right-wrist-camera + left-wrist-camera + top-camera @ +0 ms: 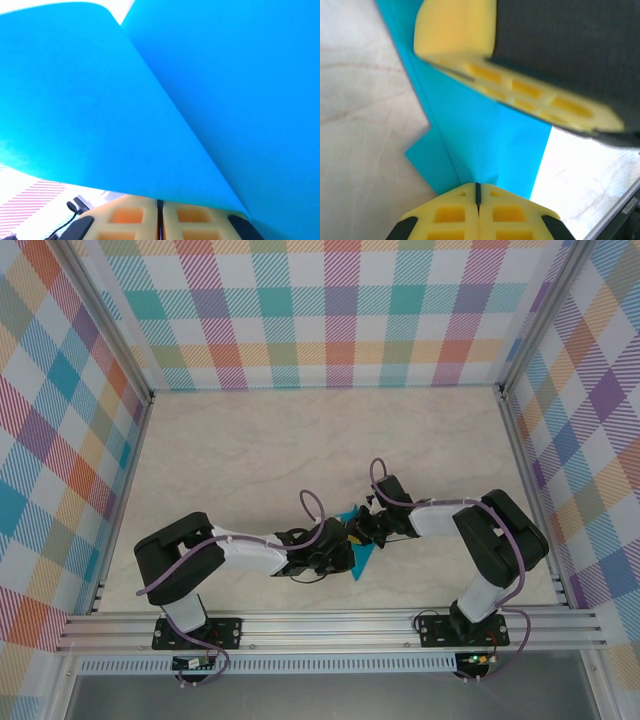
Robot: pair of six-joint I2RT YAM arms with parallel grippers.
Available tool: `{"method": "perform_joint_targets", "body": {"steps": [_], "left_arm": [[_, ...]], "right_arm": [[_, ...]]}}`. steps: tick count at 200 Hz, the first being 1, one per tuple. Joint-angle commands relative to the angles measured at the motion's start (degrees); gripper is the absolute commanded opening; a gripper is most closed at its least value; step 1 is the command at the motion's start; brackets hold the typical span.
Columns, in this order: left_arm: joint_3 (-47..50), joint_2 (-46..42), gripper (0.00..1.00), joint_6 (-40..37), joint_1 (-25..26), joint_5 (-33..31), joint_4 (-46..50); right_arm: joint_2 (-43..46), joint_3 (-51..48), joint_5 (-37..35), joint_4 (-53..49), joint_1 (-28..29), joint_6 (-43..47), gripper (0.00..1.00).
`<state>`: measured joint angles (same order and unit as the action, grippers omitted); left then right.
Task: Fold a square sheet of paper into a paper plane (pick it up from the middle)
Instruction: Fourth fold the wing at the center of the table.
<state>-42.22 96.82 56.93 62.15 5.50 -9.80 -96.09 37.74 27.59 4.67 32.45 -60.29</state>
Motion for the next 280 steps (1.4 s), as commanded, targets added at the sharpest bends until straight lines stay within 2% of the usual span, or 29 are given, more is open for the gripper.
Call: {"method": "perform_joint_targets", "body": {"steps": [1,38,105,161,187,205,240,280], "left_arm": [[0.1,-3.5,0.0,-1.6,1.7,1.4,3.4],[0.4,-5.3,0.01,-2.6,2.3,1.6,-0.2],[0.1,0.6,0.0,-0.5,4.1,4.2,-2.6],[2.1,4.9,0.0,2.5,7.9,3.5,-6.9],[2.9,5.4,0.0,2.9,9.2,3.2,-6.0],[4.1,3.3,0.0,2.9,9.7,1.1,-5.1],[4.9,-3.7,0.0,2.5,11.0,-9.8,-1.2],[5.0,-7.9,0.0,2.0,11.2,-14.7,-0.1]], "right_arm": [[-2.9,-1.2,-2.7,-8.2,-0.6,1.8,0.09],[-1.6,-2.6,-3.3,-8.2,-0.7,1.9,0.1],[-1.7,-3.3,-2.9,-8.1,-1.5,2.3,0.09],[-2.5,-3.1,-3.1,-8.2,-2.0,2.7,0.09],[-3.6,-3.4,-2.9,-7.6,-2.1,2.8,0.09],[-3.5,-4.5,-2.8,-6.0,-2.4,2.3,0.09],[-2.8,-4.8,-2.8,-5.7,-2.6,2.3,0.09],[-2.7,-4.7,-2.9,-6.2,-2.7,2.3,0.08]]}}
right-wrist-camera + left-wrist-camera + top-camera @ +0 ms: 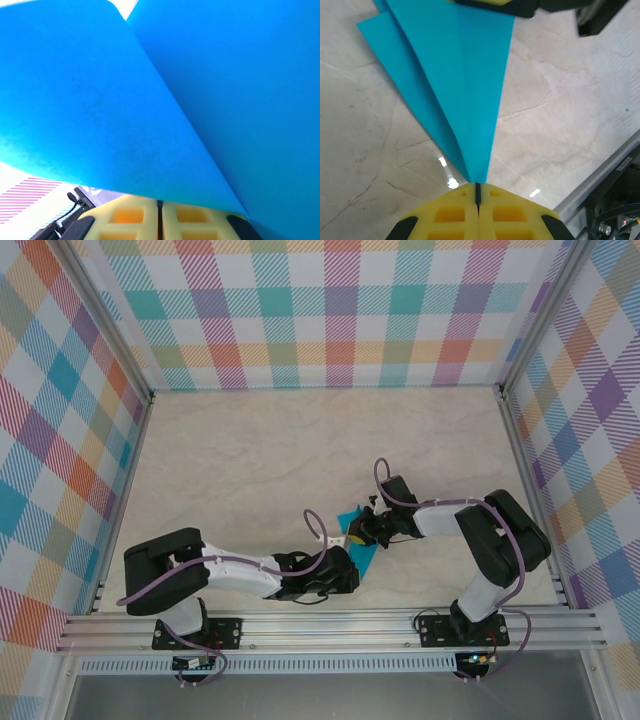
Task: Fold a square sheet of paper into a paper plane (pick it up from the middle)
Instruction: Fourth fold the wing at the center of the table.
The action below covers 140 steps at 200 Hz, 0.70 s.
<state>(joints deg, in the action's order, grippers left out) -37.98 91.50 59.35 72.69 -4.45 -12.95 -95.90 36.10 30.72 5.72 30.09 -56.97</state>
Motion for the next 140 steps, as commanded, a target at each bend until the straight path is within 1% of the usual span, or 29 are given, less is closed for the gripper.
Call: {"method": "perform_joint_targets", "body": {"steps": [1,19,30,44,59,70,78,94,113,126,140], "left_arm": [[0.8,-2.5,0.0,-0.4,0.7,-4.7,3.1],[2.1,-3.1,0.0,0.0,0.8,-3.8,0.0],[3.0,-4.8,0.0,0.3,1.0,-4.7,-1.4],[4.1,-8.3,0.0,1.6,1.0,-9.0,2.5],[6.0,-13.0,0.0,4.2,0.7,-14.4,8.0],[7.9,-17.0,0.0,5.3,-0.1,-16.1,9.8],[9.2,-19.7,0.02,5.9,-0.8,-16.7,10.4],[11.5,-24.8,0.04,5.7,-2.3,-16.4,11.2],[12.0,-29.3,0.07,4.3,-4.0,-15.8,13.6],[12.2,-30.6,0.07,2.9,-5.8,-13.0,13.0],[11.9,-30.1,0.07,1.5,-7.2,-9.4,11.3]], "right_arm": [[-2.9,-3.1,-6.0,-7.2,-0.3,-1.0,0.08],[-1.9,-4.9,-5.6,-4.3,-0.3,-2.0,0.08],[-1.0,-5.8,-5.7,-3.2,-0.3,-3.0,0.08],[0.5,-7.2,-6.7,-2.9,-0.2,-4.5,0.09],[2.1,-10.2,-7.1,1.7,0.0,-8.4,0.09],[3.2,-11.1,-8.6,2.9,0.6,-10.7,0.1],[4.0,-11.2,-9.9,2.7,1.3,-12.1,0.1],[4.7,-11.1,-12.4,3.8,3.3,-16.4,0.1],[4.3,-10.6,-15.4,5.0,6.4,-22.0,0.1],[3.2,-10.2,-17.0,6.1,8.5,-25.5,0.1],[2.1,-10.1,-18.2,7.8,10.2,-28.4,0.08]]}}
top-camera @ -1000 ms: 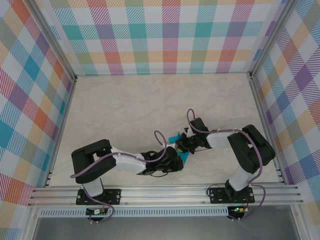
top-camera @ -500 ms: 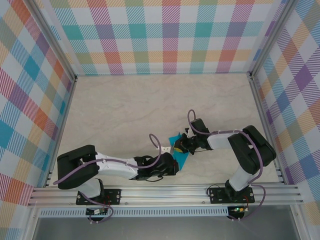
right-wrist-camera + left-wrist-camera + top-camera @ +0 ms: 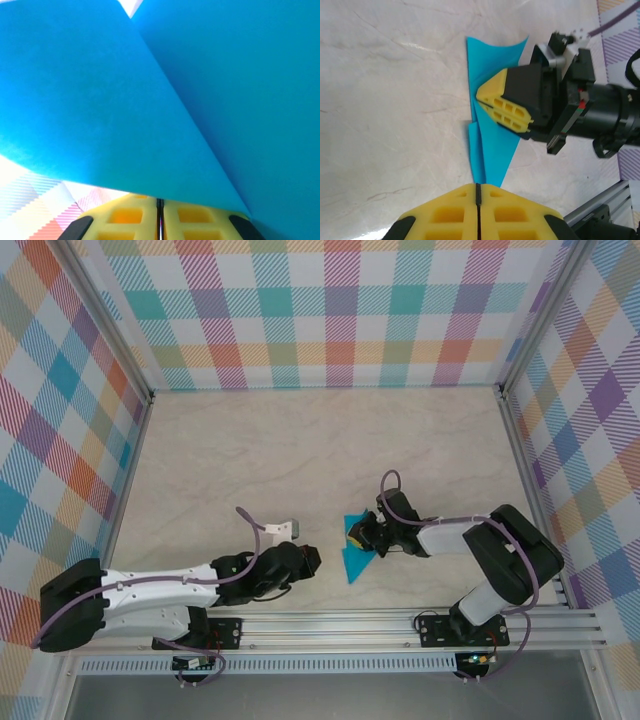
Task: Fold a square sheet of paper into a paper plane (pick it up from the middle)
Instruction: Fourth fold the wing at the center of the table.
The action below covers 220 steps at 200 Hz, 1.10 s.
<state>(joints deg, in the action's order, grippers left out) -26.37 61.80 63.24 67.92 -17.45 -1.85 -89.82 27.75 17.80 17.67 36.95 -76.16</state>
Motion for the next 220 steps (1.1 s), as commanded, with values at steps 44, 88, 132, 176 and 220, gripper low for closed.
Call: {"method": "perform_joint_targets", "body": {"steps": [44,88,132,176,220], "left_arm": [[-4.3,10.5,0.01,-2.8,-2.8,12.0,-7.4],[-8.4,21.4,0.0,1.2,-2.8,13.2,-18.3],[-8.6,27.9,0.0,6.6,-2.9,10.5,-18.7],[-7.6,31.6,0.0,10.1,-2.5,8.1,-16.4],[-8.6,35.3,0.0,14.0,0.1,6.2,-9.9]], "right_arm": [[-2.9,-3.1,-7.1,-4.2,4.5,-12.3,0.04],[-1.1,-4.0,-8.0,-5.3,4.9,-12.1,0.06],[-2.7,-3.6,-7.2,-4.5,4.9,-11.9,0.06],[-3.7,-3.1,-6.6,-4.3,4.9,-11.3,0.06],[-0.8,-1.1,-7.2,-10.1,4.8,-7.1,0.1]]}}
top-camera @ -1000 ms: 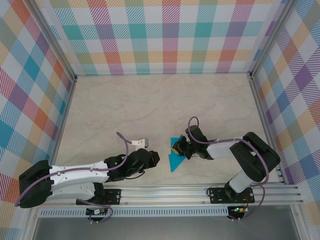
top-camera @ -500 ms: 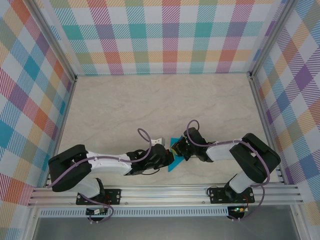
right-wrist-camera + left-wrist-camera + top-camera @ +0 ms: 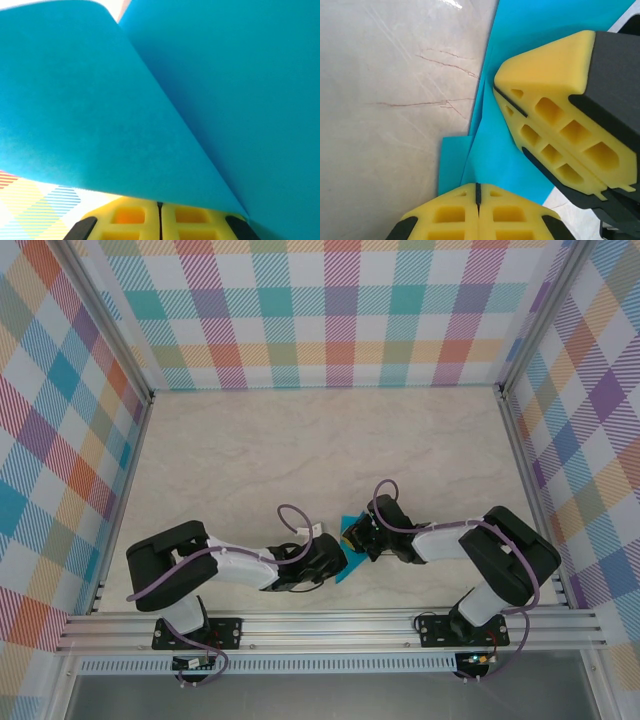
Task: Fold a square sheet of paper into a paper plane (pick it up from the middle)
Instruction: Fourth fold the wing at the center of the table.
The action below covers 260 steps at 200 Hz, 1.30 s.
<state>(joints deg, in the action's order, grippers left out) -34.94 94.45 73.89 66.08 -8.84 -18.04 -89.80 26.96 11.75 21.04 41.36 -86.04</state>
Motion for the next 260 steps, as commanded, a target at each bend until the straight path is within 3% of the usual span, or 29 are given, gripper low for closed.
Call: {"method": "perform_joint_targets", "body": {"steps": [1,60,85,130,167,260], "left_arm": [[0.1,2.7,0.0,3.5,1.9,-2.6,6.3],[1.7,3.1,0.0,5.9,4.0,-4.2,7.7],[0.7,3.1,0.0,5.1,4.2,-4.6,9.6],[-0.1,3.5,0.0,4.8,4.3,-4.4,10.0],[-0.3,3.4,0.0,4.3,4.4,-4.5,10.5],[-0.5,4.6,0.0,5.3,4.5,-4.1,13.6]], "right_arm": [[-0.7,-0.3,-1.2,-13.7,0.4,3.0,0.11],[8.5,6.8,1.0,-28.7,-2.2,20.4,0.12],[11.6,5.8,3.5,-28.0,-3.0,24.0,0.09],[6.2,7.8,9.8,-23.8,-3.2,27.2,0.02],[1.4,9.6,8.2,-23.9,-3.9,29.1,0.0],[-3.5,10.0,11.1,-21.2,-16.9,36.4,0.01]]}}
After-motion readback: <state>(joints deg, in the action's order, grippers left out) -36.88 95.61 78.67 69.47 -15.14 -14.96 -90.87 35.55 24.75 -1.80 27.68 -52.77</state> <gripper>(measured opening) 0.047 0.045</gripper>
